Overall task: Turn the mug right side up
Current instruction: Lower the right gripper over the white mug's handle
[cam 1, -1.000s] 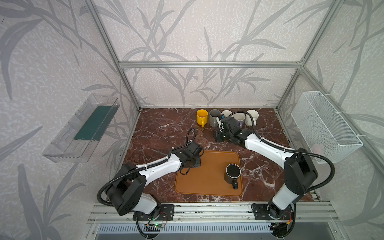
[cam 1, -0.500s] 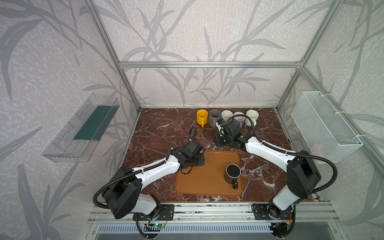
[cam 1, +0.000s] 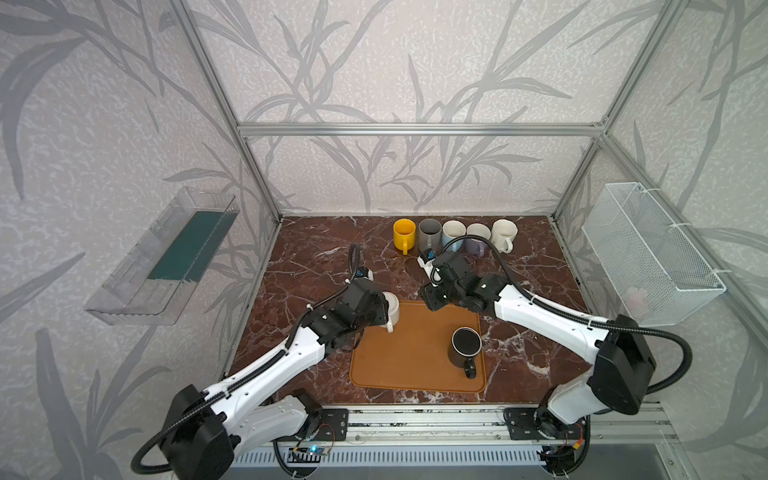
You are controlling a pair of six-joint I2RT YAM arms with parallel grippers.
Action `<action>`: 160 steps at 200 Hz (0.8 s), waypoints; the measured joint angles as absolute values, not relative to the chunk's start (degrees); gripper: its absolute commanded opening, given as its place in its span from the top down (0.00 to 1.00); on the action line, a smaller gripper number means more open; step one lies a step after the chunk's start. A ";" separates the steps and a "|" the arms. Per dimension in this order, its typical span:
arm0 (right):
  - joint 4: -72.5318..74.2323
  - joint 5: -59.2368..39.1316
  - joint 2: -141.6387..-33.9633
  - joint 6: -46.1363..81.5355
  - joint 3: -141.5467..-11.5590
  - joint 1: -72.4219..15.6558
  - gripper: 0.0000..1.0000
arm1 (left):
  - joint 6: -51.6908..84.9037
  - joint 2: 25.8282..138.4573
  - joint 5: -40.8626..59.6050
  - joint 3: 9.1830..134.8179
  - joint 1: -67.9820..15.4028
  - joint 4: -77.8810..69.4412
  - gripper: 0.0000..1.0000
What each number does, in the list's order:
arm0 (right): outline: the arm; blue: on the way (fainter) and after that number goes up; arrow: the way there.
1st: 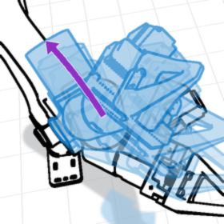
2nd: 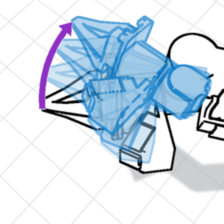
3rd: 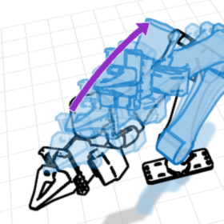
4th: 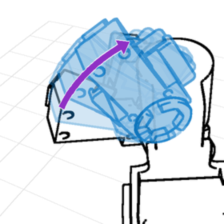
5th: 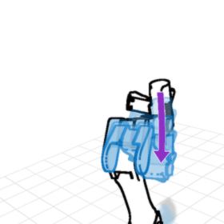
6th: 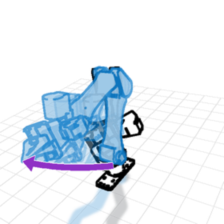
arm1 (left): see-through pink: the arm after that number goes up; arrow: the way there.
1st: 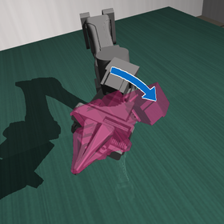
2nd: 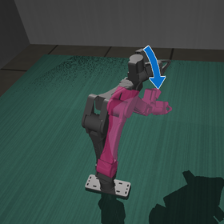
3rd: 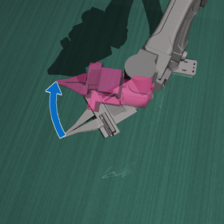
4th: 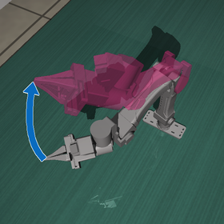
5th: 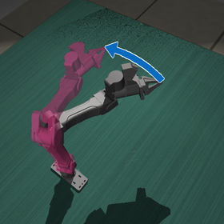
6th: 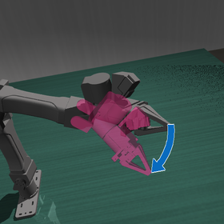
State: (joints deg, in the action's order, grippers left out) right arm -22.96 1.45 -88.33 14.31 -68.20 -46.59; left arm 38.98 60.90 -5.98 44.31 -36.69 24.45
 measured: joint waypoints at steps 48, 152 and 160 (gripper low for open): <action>-28.03 3.18 -89.06 13.91 -70.37 -51.62 0.53 | 37.45 59.09 -8.56 43.20 -31.33 29.32 0.51; -32.25 3.81 -102.89 26.06 -78.78 -60.82 0.49 | 36.38 58.15 -8.91 40.73 -27.55 30.96 0.51; -32.27 3.62 -104.01 26.76 -79.55 -61.28 0.49 | 36.38 58.11 -8.88 40.64 -27.51 30.89 0.51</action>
